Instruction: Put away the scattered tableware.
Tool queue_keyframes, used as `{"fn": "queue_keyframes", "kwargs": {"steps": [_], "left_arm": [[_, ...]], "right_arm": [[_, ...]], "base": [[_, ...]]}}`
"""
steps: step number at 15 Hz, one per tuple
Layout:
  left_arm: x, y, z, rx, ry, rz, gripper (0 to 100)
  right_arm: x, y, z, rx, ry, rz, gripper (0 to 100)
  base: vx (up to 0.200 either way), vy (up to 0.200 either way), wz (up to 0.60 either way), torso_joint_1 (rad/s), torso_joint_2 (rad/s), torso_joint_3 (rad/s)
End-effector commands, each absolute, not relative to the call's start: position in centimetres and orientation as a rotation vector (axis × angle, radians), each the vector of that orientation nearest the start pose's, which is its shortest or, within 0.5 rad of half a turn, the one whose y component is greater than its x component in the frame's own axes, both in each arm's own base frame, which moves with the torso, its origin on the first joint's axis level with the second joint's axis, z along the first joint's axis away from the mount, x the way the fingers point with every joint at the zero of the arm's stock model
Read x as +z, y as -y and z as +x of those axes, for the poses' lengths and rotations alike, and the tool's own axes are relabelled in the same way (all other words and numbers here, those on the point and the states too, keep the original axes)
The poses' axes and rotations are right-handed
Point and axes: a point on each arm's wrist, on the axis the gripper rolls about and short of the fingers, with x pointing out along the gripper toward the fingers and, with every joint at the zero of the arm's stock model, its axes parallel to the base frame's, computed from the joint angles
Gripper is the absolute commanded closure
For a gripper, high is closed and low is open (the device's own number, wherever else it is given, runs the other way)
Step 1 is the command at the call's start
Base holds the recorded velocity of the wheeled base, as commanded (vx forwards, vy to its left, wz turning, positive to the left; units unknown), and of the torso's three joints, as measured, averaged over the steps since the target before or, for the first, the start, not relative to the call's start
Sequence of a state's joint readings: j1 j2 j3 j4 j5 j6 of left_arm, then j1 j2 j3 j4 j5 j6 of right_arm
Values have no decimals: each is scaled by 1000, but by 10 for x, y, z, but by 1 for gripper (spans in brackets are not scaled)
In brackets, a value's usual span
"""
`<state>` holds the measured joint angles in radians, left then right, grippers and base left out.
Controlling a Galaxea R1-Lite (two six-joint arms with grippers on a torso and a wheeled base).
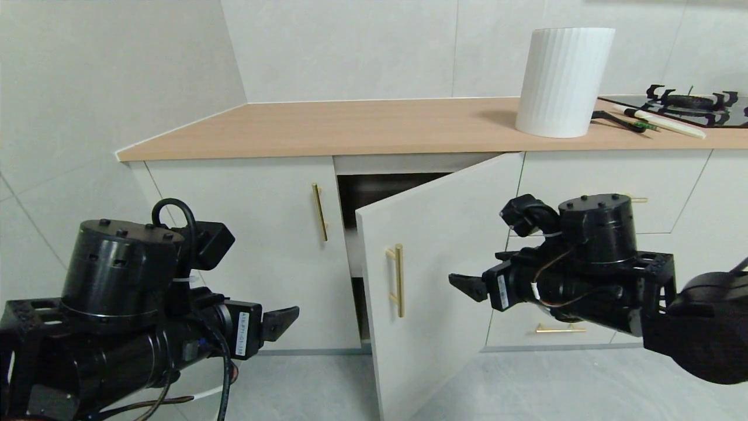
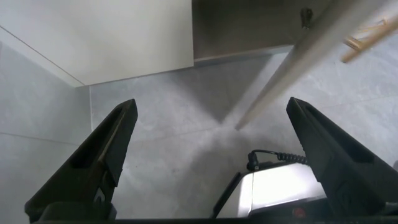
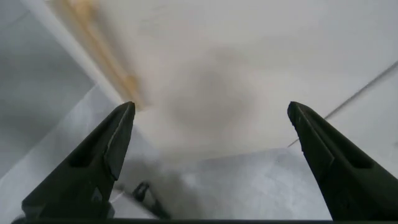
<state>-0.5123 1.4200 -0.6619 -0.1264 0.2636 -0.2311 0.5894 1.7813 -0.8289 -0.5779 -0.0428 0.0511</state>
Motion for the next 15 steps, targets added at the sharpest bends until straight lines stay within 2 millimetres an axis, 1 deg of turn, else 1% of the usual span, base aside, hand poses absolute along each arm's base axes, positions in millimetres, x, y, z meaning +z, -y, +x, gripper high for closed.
{"fn": "queue_keyframes", "kwargs": {"steps": [1,2,4,7,10,11,15], "left_arm": [[172,100,191,-170,-604,14,0],[172,101,192,-165,-596,13,0],[172,101,193,-157,-589,14,0],[173,101,192,-157,-587,12,0],[172,101,193,-157,-589,15,0],[172,101,193,-157,-589,15,0],[172,101,193,-157,-589,14,0]], "right_arm": [[118,-190,310,425,-407,-11,0],[110,-196,320,388,-382,20,0],[101,-202,331,359,-369,51,0],[102,-210,345,333,-358,161,0],[98,-216,357,294,-344,216,0],[96,-220,365,265,-332,238,0],[84,-220,394,162,-293,296,0]], "base": [[0,0,0,0,0,0],[0,0,0,0,0,0],[0,0,0,0,0,0],[0,0,0,0,0,0],[0,0,0,0,0,0],[0,0,0,0,0,0],[0,0,0,0,0,0]]}}
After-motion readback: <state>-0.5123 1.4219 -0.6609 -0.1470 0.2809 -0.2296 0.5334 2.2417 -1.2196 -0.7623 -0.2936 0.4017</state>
